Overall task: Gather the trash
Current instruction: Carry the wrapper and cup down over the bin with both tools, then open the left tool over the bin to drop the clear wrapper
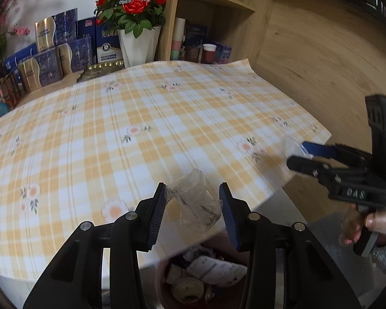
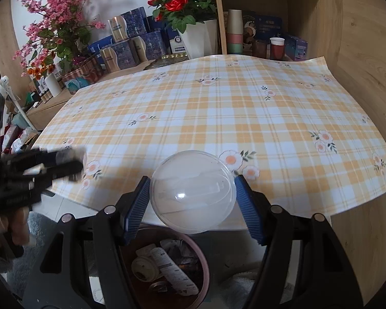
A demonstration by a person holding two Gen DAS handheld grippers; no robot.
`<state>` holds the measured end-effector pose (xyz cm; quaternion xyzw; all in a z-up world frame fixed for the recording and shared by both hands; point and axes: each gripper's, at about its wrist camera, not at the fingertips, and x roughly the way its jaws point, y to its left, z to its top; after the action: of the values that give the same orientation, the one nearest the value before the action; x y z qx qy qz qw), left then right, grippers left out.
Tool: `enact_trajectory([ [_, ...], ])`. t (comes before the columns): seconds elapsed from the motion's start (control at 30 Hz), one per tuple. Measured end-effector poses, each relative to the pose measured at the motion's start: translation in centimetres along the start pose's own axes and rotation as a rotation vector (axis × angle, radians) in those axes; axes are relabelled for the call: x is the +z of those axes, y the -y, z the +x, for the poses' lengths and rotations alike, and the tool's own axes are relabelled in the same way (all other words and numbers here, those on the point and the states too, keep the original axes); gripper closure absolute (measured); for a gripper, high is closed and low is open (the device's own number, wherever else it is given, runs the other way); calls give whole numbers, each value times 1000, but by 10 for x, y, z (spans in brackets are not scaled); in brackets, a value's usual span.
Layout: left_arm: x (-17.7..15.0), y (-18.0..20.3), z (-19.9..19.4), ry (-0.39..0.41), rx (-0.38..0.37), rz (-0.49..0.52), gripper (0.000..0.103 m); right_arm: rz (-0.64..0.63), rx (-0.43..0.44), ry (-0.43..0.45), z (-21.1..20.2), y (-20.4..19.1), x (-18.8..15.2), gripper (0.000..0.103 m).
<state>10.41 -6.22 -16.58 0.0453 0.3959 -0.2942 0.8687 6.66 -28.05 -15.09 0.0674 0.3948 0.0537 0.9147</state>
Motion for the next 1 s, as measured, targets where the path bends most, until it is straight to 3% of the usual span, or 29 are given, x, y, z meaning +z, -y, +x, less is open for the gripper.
enact_trajectory([
  [0.27,-69,17,11,-159,-67,-17,62,17,17,-18,-7,-5,-30,36],
  [0.47,-120,32,45,-311,-60,37,62,50,21,-54,-3,-2,-51,36],
  [0.73,-149,19,80,-434,-38,-16,61,46,7,-97,5,-3,-70,36],
  [0.8,-150,15,83,-446,-55,-40,57,40,4,-99,5,-6,-73,36],
  [0.87,-149,10,84,-450,-64,-61,45,32,6,-105,6,-9,-75,36],
  [1.0,-138,6,69,-367,-30,-79,24,-3,6,-114,8,-19,-83,36],
])
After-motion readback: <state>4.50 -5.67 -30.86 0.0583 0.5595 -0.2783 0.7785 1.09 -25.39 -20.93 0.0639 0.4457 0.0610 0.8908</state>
